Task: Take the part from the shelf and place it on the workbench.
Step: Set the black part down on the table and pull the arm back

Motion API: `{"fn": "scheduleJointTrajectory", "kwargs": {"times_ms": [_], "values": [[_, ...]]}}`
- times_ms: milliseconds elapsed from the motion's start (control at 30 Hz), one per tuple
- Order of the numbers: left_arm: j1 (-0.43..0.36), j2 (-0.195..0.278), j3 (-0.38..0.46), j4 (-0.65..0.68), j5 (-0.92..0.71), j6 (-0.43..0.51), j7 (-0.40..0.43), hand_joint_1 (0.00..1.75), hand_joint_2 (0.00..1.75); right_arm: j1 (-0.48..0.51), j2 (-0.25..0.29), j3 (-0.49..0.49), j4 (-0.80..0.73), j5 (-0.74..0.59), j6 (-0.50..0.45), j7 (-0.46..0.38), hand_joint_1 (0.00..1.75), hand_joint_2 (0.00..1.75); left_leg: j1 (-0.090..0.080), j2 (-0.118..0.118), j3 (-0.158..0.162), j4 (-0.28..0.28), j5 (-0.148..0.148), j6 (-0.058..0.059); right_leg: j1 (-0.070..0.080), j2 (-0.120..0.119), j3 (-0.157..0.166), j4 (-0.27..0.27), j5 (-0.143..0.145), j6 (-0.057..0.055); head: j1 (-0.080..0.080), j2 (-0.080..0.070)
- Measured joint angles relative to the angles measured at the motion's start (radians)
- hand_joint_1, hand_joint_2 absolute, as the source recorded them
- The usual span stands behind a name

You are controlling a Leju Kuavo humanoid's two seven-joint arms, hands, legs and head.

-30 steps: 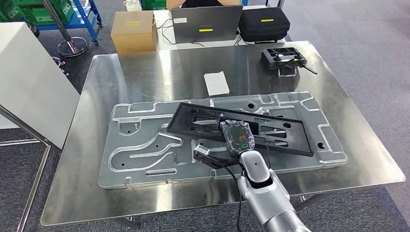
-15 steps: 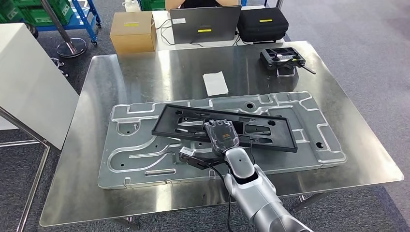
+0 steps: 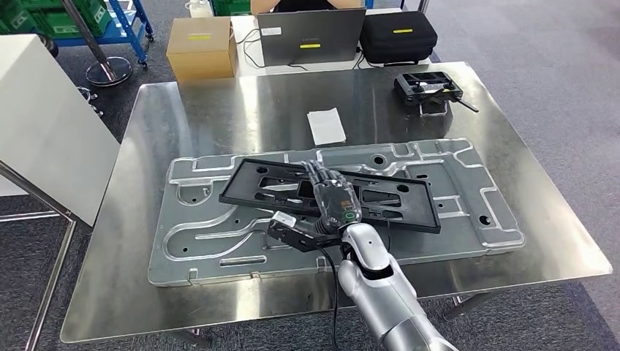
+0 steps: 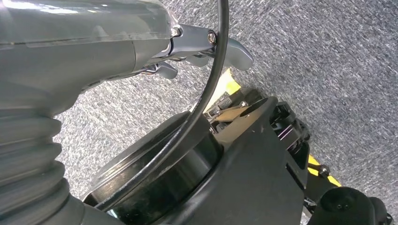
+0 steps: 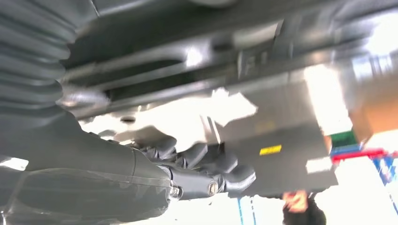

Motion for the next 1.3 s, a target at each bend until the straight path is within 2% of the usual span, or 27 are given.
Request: {"fn": "scheduleJointTrajectory", "kwargs": {"times_ms": [200,300,400,633,733,867,1033,1300], "values": [[0.003,0.000,0.000,0.000,-0.002,0.001,-0.011,0.00,1.75,0.023,-0.028,-0.042,-0.139,-0.083,0.009,-0.024,0.00,0.00,0.000,0.000,0.000,0.000,0.000,0.001,0.000,0.000,0.000,0.000,0.000,0.000,0.000,0.000],[0.005,0.000,0.000,0.000,-0.002,0.002,-0.017,0.00,1.75,0.038,-0.046,-0.065,-0.221,-0.180,0.012,-0.055,0.00,0.00,0.000,0.000,-0.001,0.000,-0.001,0.001,0.000,0.000,0.000,0.000,-0.001,0.000,0.000,0.000],[0.009,0.000,0.000,0.000,0.004,0.006,-0.021,0.00,1.75,0.050,-0.066,-0.089,-0.327,-0.315,0.032,-0.089,0.00,0.00,0.000,0.000,-0.001,0.000,-0.001,0.001,0.000,0.000,0.000,0.000,-0.001,0.001,0.000,0.000],[0.020,0.000,0.007,0.000,0.024,0.019,-0.026,0.00,1.75,0.098,-0.118,-0.149,-0.621,-0.754,0.113,-0.189,0.00,0.00,0.000,0.000,-0.001,0.000,-0.002,0.002,0.000,-0.001,-0.001,-0.001,-0.003,0.002,0.000,0.000],[0.022,0.000,0.017,0.000,0.035,0.019,-0.034,0.00,1.75,0.137,-0.146,-0.182,-0.732,-0.897,0.139,-0.235,0.00,0.00,0.000,-0.001,-0.001,0.000,-0.003,0.003,0.000,-0.001,0.000,-0.001,-0.004,0.002,0.000,0.000],[0.025,0.000,0.035,0.000,0.058,0.018,-0.066,0.00,0.00,0.222,-0.182,-0.225,-0.843,-0.981,0.160,-0.285,0.00,0.00,0.000,-0.001,-0.001,0.000,-0.005,0.003,-0.001,-0.002,0.001,-0.001,-0.005,0.004,0.000,0.000],[0.025,0.000,0.054,0.000,0.075,0.017,-0.088,0.00,0.00,0.321,-0.203,-0.248,-0.915,-0.990,0.167,-0.330,0.00,0.00,0.000,-0.001,0.000,0.000,-0.007,0.004,0.000,-0.002,0.001,-0.001,-0.006,0.004,0.000,0.000],[0.025,0.000,0.091,0.000,0.104,0.021,-0.107,0.00,0.00,0.456,-0.207,-0.270,-0.985,-0.998,0.173,-0.391,0.00,0.00,0.000,-0.001,-0.001,0.000,-0.008,0.004,0.000,-0.002,0.002,-0.001,-0.007,0.004,0.000,0.000]]}}
